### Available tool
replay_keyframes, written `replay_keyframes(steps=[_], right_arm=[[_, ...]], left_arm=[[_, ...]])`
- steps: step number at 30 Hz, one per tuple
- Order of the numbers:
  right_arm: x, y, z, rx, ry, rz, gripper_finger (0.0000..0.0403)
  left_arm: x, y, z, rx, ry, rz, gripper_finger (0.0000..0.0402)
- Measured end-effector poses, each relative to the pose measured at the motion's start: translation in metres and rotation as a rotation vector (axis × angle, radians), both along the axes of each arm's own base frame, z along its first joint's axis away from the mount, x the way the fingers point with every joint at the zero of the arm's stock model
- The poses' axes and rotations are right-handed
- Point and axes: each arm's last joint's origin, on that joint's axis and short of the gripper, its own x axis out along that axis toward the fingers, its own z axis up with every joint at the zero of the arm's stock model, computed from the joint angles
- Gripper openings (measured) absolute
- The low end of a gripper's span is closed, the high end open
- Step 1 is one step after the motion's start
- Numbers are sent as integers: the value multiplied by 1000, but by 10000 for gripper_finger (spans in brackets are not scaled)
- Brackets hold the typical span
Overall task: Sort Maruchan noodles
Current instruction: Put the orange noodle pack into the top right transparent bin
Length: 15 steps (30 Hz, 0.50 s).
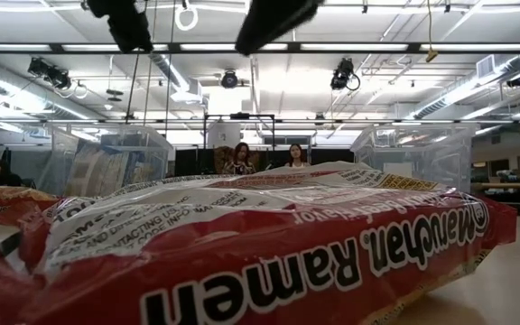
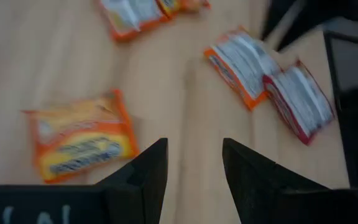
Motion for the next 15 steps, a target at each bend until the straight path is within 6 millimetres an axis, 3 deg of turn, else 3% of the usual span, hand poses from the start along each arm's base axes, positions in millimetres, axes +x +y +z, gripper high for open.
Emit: replay_keyframes(steps=[3,7,15], right_arm=[[-1,0,-29,-13,5,44,127],[1,-15,-55,-6,-7,14,127],[13,-70,-69,14,-8,-96,136]], left_arm=[[2,-21,-22,-44,-45,-33,159],[2,-45,-54,-87,-61,-56,159],[-4,-98,-79,-10,-154,-203,159]])
